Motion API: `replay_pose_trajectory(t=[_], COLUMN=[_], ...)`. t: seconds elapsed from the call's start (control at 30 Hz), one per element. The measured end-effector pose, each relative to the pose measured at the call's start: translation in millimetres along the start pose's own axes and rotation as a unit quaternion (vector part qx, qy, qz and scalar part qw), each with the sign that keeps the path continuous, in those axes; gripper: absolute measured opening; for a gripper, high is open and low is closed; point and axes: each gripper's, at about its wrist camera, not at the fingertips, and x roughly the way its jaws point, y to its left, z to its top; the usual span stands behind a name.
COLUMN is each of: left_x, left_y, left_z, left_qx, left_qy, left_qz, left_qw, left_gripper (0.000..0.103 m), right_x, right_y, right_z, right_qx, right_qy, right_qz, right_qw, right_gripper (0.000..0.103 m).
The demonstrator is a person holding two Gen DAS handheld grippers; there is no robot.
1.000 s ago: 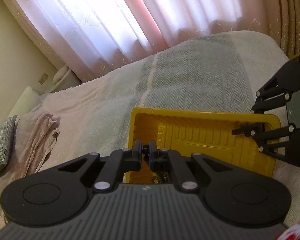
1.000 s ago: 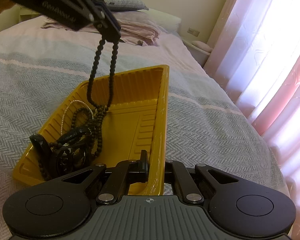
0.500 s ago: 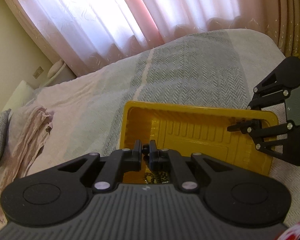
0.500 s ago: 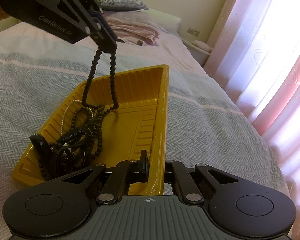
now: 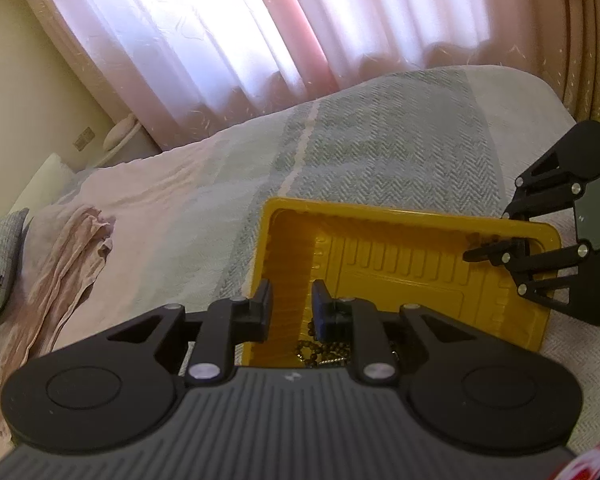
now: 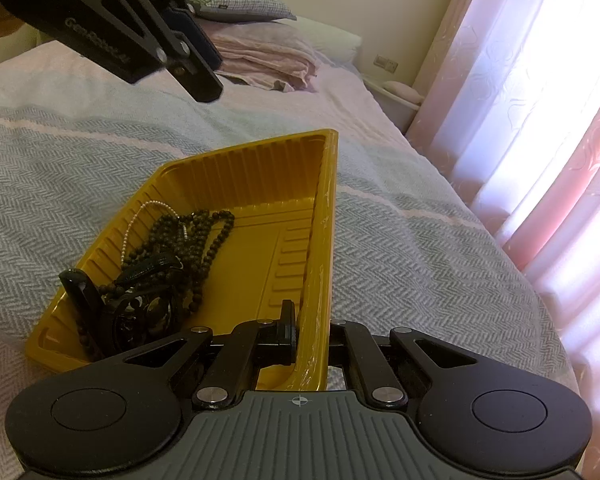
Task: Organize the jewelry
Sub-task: 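Swing the bead strand over the tray and release it with the left gripper, then lower the orange tray onto the blanket and open the right gripper while the left gripper withdraws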
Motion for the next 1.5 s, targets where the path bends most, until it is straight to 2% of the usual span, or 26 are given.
replay_pose_trajectory(t=[0.17, 0.3, 0.4, 0.5, 0.57, 0.63, 0.67, 0.7, 0.73, 0.77, 0.83, 0.87, 0.93, 0.97, 1.0, 1.03, 1.1, 1.17, 1.3, 1.5], left_x=[-14.8, -31.7, -45.3, -59.9, -69.5, -79.0, -83.4, -87.9, -92.9, -98.1, -107.0, -112.2, -122.5, -127.7, -131.5, -135.7, -143.8, -152.0, -167.4, -185.8], left_y=[11.7, 20.6, 25.4, 27.0, 27.4, 26.4, 25.5, 22.7, 19.5, 17.0, 9.3, 5.6, -0.8, -5.4, -10.8, -16.1, -25.9, -36.2, -60.3, -93.6], left_z=[-18.5, -47.6, -80.2, -117.8, -143.3, -169.2, -182.1, -194.1, -204.1, -212.8, -227.7, -234.2, -244.7, -249.2, -251.4, -253.2, -257.8, -260.7, -262.9, -263.6], left_qx=[-0.039, -0.085, -0.132, -0.189, -0.232, -0.281, -0.307, -0.332, -0.353, -0.369, -0.399, -0.413, -0.438, -0.45, -0.458, -0.466, -0.484, -0.501, -0.516, -0.534], left_qy=[-0.005, -0.004, 0.0, 0.003, 0.002, 0.001, 0.0, 0.0, -0.003, -0.006, -0.008, -0.009, -0.019, -0.02, -0.016, -0.013, -0.012, -0.015, -0.017, -0.013], left_qz=[0.001, -0.001, -0.005, -0.004, -0.001, 0.007, 0.01, 0.016, 0.024, 0.031, 0.047, 0.056, 0.073, 0.082, 0.094, 0.108, 0.124, 0.131, 0.141, 0.145], left_qw=[0.9992, 0.9964, 0.9912, 0.9819, 0.9727, 0.9598, 0.9516, 0.943, 0.9352, 0.9291, 0.9158, 0.9091, 0.8957, 0.8889, 0.884, 0.8783, 0.8662, 0.8553, 0.8447, 0.8327], left_gripper=[0.02, 0.025, 0.025, 0.027, 0.028, 0.03, 0.033, 0.036, 0.038, 0.043, 0.057, 0.068, 0.078, 0.087, 0.092, 0.093, 0.099, 0.101, 0.103, 0.103], right_x=[2.1, 14.2, 26.0, 33.9, 34.2, 34.0, 33.1, 31.3, 29.5, 26.1, 13.6, 5.9, -13.3, -24.9, -34.2, -47.2, -63.8, -75.1, -88.1, -104.5], right_y=[-5.1, -27.0, -43.7, -59.2, -68.3, -77.7, -81.8, -85.5, -90.4, -95.0, -100.6, -101.9, -100.9, -99.0, -96.8, -89.9, -75.2, -54.4, -7.0, 51.6], right_z=[-1.5, -6.9, -17.0, -30.9, -39.9, -47.8, -50.8, -52.8, -55.7, -58.5, -60.9, -60.6, -57.4, -55.6, -54.0, -50.3, -46.7, -42.7, -39.7, -43.3], right_qx=[0.004, 0.044, 0.065, 0.095, 0.122, 0.168, 0.19, 0.209, 0.233, 0.256, 0.278, 0.282, 0.293, 0.297, 0.296, 0.289, 0.274, 0.252, 0.199, 0.138], right_qy=[0.0, 0.008, 0.013, 0.015, 0.003, -0.005, -0.01, -0.013, -0.016, -0.021, -0.037, -0.042, -0.05, -0.055, -0.055, -0.053, -0.048, -0.028, 0.002, 0.013], right_qz=[0.009, 0.038, 0.06, 0.087, 0.104, 0.128, 0.139, 0.146, 0.151, 0.156, 0.159, 0.152, 0.124, 0.113, 0.101, 0.082, 0.067, 0.065, 0.089, 0.102], right_qw=[1.0, 0.998, 0.996, 0.992, 0.987, 0.977, 0.972, 0.967, 0.96, 0.954, 0.947, 0.946, 0.947, 0.947, 0.948, 0.952, 0.958, 0.965, 0.976, 0.985], right_gripper=[0.004, 0.004, 0.004, 0.004, 0.004, 0.006, 0.014, 0.031, 0.044, 0.065, 0.066, 0.066, 0.067, 0.068, 0.071, 0.073, 0.084, 0.086, 0.086, 0.086])
